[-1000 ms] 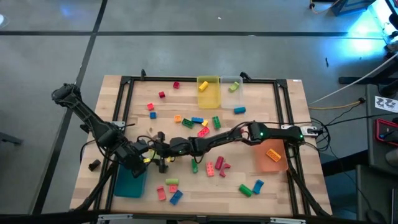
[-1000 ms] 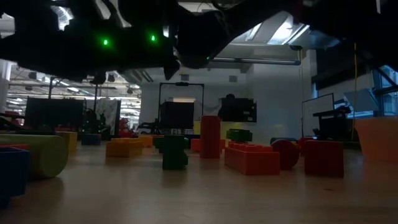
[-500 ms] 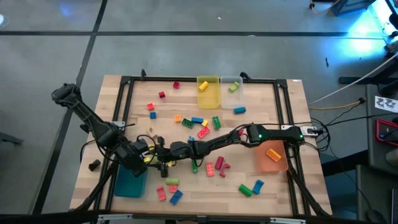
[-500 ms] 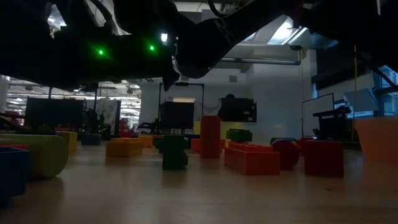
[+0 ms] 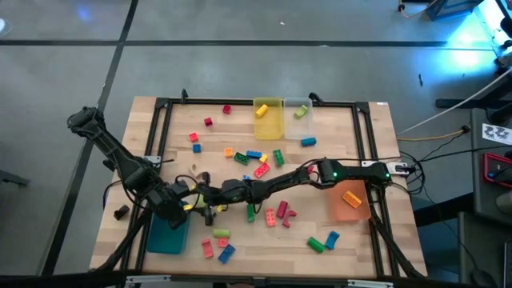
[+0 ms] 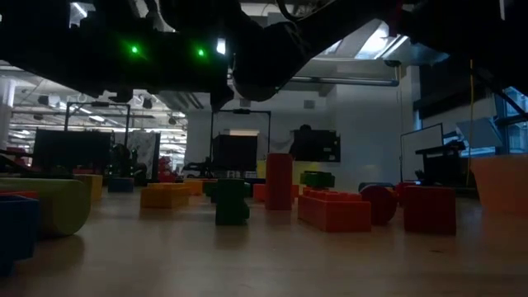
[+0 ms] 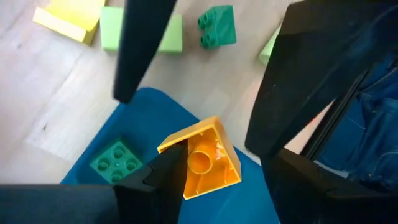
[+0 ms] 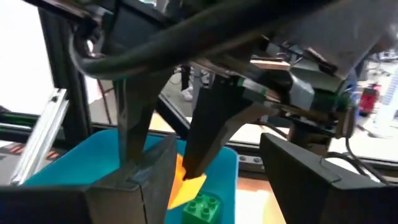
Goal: Sort blocks by size
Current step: Put the yellow square game piece into the blue bin
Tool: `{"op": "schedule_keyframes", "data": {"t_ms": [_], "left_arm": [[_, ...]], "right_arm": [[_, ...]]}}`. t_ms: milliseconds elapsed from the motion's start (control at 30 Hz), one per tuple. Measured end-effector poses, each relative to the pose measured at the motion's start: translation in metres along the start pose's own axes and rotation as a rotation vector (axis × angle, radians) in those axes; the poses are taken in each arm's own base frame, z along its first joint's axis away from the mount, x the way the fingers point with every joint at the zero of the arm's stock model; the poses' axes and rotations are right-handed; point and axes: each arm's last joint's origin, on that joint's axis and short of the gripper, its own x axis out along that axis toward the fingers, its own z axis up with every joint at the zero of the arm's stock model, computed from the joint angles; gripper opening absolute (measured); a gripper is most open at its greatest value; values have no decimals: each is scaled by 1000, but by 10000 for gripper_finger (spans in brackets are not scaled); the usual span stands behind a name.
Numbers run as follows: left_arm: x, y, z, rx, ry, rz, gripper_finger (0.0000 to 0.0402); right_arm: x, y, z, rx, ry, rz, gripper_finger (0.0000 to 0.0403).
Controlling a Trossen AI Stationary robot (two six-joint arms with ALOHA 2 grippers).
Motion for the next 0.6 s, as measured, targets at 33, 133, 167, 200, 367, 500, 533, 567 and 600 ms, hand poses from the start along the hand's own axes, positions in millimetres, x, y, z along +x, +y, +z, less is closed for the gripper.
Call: {"op": "schedule_keyframes", "data": {"t_ms": [33, 133, 167, 200, 367, 500, 533, 567, 600], "left_arm": [[0, 0, 0, 1, -4, 0, 186], [0, -1, 1, 2, -16, -8, 186], [0, -1, 1, 1, -20, -11, 186], [0, -2, 1, 0, -23, -17, 186], [0, -5, 1, -5, -30, -44, 186], [0, -4, 1, -17, -30, -41, 186], [0, -4, 1, -23, -29, -40, 186], [0, -4, 1, -27, -29, -36, 186], [0, -4, 1, -29, -28, -36, 186]], "right_arm": [[0, 0, 0, 0, 3, -3, 232], [0, 0, -3, -2, 30, -3, 232], [0, 0, -3, -3, 36, -10, 232], [0, 0, -4, -3, 42, -18, 232], [0, 0, -7, -5, 69, -25, 232], [-1, 0, -16, -7, 142, -16, 232], [-1, 1, -17, -6, 146, -6, 232], [-1, 1, -17, -6, 145, 3, 232], [-1, 2, -17, -5, 144, 13, 232]]}}
